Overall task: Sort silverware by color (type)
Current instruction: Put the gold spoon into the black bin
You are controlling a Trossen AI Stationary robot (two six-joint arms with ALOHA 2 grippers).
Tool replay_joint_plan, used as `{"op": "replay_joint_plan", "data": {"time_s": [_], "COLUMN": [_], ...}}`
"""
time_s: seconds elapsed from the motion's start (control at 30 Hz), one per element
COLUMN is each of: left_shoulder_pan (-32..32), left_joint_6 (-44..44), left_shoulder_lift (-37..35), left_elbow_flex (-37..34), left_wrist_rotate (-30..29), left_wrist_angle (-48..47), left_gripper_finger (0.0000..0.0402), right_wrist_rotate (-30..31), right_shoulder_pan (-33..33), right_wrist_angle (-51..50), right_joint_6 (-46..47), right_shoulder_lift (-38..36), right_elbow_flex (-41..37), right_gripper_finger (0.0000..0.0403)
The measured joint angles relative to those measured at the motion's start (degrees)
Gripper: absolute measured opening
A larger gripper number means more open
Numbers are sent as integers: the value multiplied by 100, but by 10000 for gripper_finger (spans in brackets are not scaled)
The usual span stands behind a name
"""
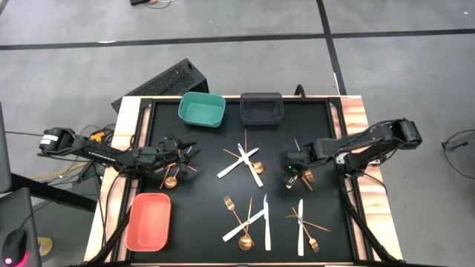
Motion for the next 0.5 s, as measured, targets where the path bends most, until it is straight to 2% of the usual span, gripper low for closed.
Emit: {"op": "replay_joint_plan", "data": {"time_s": [0.13, 0.37, 0.5], "left_shoulder_pan": [-55, -149, -149], "left_joint_6": [-66, -11, -11], "left_shoulder_lift": [0, 0, 0], "left_elbow_flex": [0, 0, 0], "left_wrist_rotate": [5, 4, 2], "left_wrist_angle": [-58, -77, -74], "left_gripper_finger": [160, 160, 160], "right_wrist_rotate": [531, 344, 313], "right_shoulder_pan": [338, 311, 246], "right_wrist_angle": [-448, 113, 408], "right_joint_6": [707, 1129, 1100], "right_shoulder_lift": [-4, -4, -4], "right_elbow_flex": [-119, -798, -861], "right_gripper_finger": [152, 158, 170]}}
